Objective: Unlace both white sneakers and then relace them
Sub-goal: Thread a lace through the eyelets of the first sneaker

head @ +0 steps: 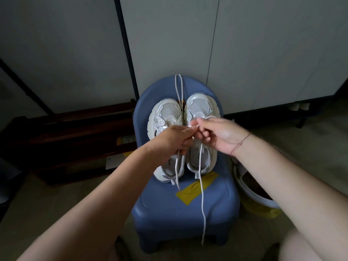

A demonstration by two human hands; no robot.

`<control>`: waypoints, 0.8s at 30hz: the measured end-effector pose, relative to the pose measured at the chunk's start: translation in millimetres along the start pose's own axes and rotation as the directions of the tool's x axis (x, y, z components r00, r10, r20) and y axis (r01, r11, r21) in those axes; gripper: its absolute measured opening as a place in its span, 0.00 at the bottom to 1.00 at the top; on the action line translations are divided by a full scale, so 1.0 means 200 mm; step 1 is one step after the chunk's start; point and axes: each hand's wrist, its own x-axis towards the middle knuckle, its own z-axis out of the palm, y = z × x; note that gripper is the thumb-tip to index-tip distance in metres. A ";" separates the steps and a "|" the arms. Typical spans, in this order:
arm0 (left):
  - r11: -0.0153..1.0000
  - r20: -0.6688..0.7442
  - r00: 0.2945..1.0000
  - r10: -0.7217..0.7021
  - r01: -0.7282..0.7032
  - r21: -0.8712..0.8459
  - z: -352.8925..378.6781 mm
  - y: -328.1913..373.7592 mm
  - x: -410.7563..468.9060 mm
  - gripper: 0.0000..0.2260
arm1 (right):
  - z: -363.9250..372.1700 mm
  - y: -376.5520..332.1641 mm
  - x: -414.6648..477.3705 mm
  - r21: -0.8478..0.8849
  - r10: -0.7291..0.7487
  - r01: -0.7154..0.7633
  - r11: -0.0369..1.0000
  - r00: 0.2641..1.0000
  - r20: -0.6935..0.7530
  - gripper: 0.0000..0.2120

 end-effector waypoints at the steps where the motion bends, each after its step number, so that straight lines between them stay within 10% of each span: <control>1: 1.000 0.001 1.000 0.002 -0.002 -0.010 -0.01 0.00 0.00 0.16 | -0.03 -0.03 0.02 0.065 -0.043 0.048 0.997 0.996 -0.073 0.10; 6: 0.998 0.011 1.000 -0.012 0.013 -0.061 -0.05 -0.02 0.01 0.16 | -0.32 -0.15 0.09 0.467 0.011 0.194 0.863 0.917 -0.400 0.14; 12: 0.996 0.016 1.000 -0.013 0.014 -0.083 -0.02 -0.01 0.02 0.14 | -0.03 0.01 0.03 0.010 0.088 -0.089 0.996 0.994 0.070 0.10; 21: 0.985 0.079 0.997 -0.010 0.024 -0.169 -0.07 -0.01 0.02 0.13 | -0.09 -0.05 0.12 0.291 -0.073 0.147 0.945 0.965 -0.250 0.10; 24: 0.967 0.039 0.999 -0.029 0.038 -0.251 -0.10 0.00 0.05 0.09 | -0.06 -0.02 0.15 0.145 -0.120 0.161 0.976 0.958 -0.259 0.06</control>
